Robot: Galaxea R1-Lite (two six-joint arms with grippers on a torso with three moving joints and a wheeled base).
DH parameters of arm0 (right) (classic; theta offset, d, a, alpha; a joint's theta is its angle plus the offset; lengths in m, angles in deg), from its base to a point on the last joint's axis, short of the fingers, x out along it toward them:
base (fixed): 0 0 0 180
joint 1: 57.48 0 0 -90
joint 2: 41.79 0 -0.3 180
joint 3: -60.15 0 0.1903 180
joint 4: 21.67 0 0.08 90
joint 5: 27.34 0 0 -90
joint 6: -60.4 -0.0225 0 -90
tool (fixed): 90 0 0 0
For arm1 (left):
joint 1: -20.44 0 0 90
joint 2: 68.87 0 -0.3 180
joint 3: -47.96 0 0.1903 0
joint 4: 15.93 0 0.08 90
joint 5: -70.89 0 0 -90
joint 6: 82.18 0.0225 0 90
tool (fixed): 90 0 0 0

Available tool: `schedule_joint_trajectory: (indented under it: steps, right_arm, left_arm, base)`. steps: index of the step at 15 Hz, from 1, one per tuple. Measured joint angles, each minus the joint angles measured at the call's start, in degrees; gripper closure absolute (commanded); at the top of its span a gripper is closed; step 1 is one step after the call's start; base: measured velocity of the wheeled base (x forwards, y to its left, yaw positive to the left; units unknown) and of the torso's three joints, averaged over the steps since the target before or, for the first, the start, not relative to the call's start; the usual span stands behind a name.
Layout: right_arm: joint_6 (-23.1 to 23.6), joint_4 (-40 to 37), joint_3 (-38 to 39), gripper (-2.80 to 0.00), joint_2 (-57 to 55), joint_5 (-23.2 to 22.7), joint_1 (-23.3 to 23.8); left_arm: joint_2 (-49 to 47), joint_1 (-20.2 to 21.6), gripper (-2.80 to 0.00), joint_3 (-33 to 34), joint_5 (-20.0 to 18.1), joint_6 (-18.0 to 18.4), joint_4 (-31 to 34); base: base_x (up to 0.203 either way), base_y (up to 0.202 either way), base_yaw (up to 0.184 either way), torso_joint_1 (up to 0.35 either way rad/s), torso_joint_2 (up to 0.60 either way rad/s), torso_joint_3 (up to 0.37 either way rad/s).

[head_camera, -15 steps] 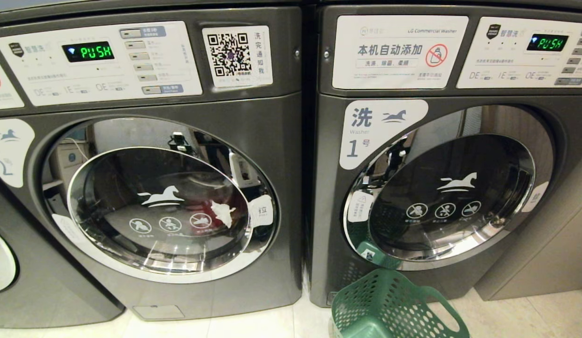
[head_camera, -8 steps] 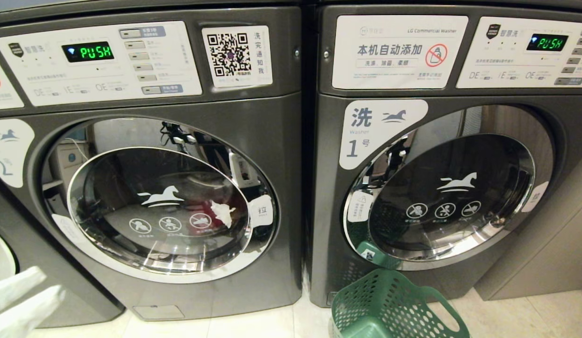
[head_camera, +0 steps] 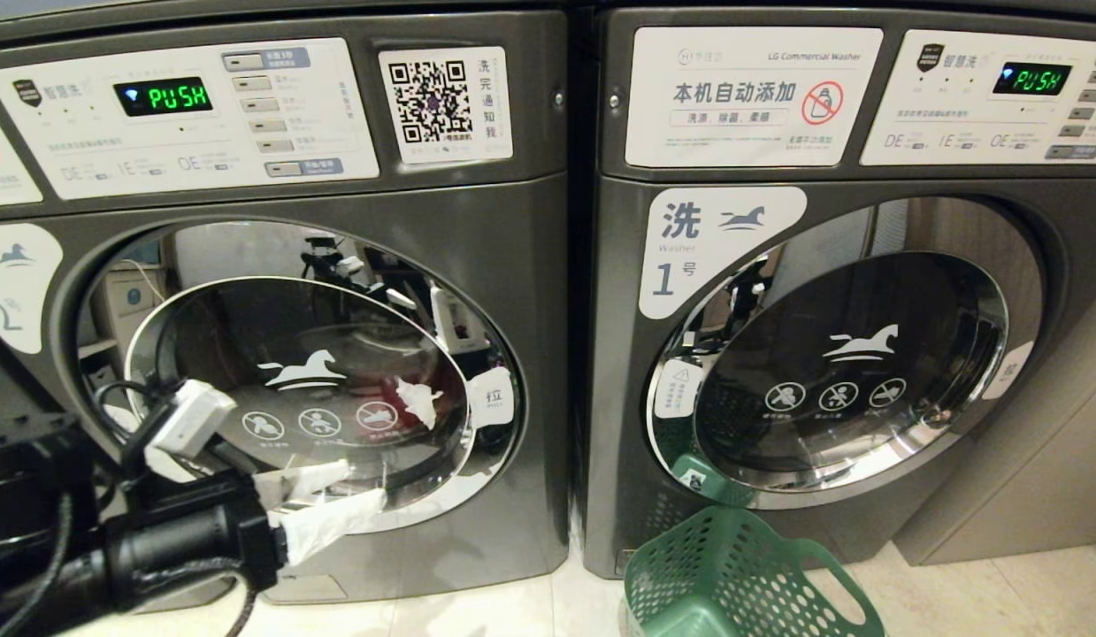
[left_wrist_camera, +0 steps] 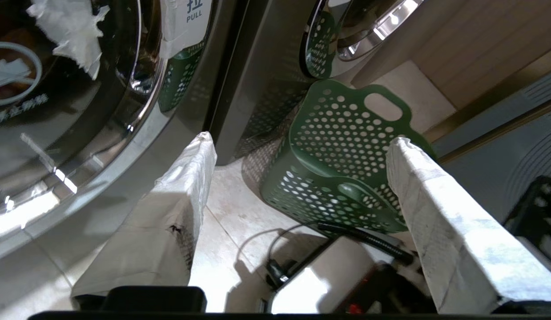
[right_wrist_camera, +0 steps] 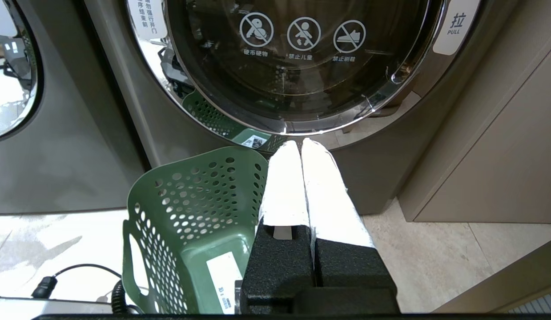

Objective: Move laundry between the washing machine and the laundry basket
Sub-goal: Open the lid of the washing machine

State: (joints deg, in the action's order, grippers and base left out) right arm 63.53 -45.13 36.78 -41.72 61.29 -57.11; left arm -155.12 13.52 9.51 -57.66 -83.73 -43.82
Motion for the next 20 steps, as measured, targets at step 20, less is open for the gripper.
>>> schedule_joint_trajectory:
  steps: [20]
  right_arm:
    - [0.0,0.0,0.0,0.0,0.0,0.0,0.0]
  left_arm:
    - [-35.3,-9.9,-2.8,-21.4,9.8,13.7,-19.3]
  base:
    - [0.0,0.0,0.0,0.0,0.0,0.0]
